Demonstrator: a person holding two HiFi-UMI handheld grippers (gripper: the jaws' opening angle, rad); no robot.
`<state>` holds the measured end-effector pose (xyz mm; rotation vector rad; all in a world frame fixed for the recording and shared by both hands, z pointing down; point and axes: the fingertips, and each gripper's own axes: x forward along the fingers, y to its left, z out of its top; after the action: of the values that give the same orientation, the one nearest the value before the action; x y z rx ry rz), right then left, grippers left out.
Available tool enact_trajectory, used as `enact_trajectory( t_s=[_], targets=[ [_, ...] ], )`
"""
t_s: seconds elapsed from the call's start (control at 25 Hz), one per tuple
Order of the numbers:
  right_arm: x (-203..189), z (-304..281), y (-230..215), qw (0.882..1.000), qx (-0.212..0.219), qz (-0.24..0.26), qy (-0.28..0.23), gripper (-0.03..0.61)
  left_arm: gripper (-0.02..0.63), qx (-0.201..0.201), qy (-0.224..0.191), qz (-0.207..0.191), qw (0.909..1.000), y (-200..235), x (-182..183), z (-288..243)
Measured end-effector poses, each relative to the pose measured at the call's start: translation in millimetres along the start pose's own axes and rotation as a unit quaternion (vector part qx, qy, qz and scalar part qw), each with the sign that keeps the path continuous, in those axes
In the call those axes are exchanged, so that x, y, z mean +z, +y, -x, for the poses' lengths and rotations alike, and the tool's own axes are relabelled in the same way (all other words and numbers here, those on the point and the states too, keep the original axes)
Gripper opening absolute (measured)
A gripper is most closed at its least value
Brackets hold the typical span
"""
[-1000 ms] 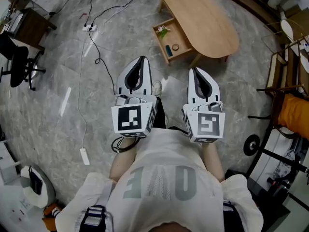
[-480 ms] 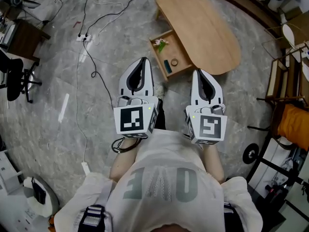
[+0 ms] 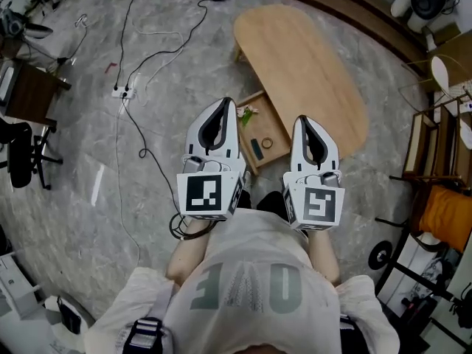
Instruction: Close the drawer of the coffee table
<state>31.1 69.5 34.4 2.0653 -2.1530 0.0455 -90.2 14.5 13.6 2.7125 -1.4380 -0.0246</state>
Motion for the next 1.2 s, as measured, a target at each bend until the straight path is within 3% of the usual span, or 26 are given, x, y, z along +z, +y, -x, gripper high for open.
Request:
enact_trajectory(
  t_s=[0.32, 0.68, 0.88, 1.2],
  targets=[
    [9, -39, -34, 1.0, -0.004, -0.009, -0.012, 0.006, 0.008, 0.003, 0.019, 0.006, 0.9998, -11, -9, -51],
    [-14, -69, -54, 0.999, 0.047, 0.013, -0.005, 0.006, 0.008, 0.033, 0.005, -0.005, 0.9994, -12, -28, -74],
    [-65, -112, -51, 0.997, 0.071, 0.014, 0.008, 0.006, 0.008, 0.061, 0.024, 0.007, 0.9978, 12, -92, -94],
    [-191, -167, -26, 0.992, 0.114, 0.009, 0.049, 0.006, 0.008, 0.11, 0.078, 0.052, 0.9895, 39, -244, -110]
  ],
)
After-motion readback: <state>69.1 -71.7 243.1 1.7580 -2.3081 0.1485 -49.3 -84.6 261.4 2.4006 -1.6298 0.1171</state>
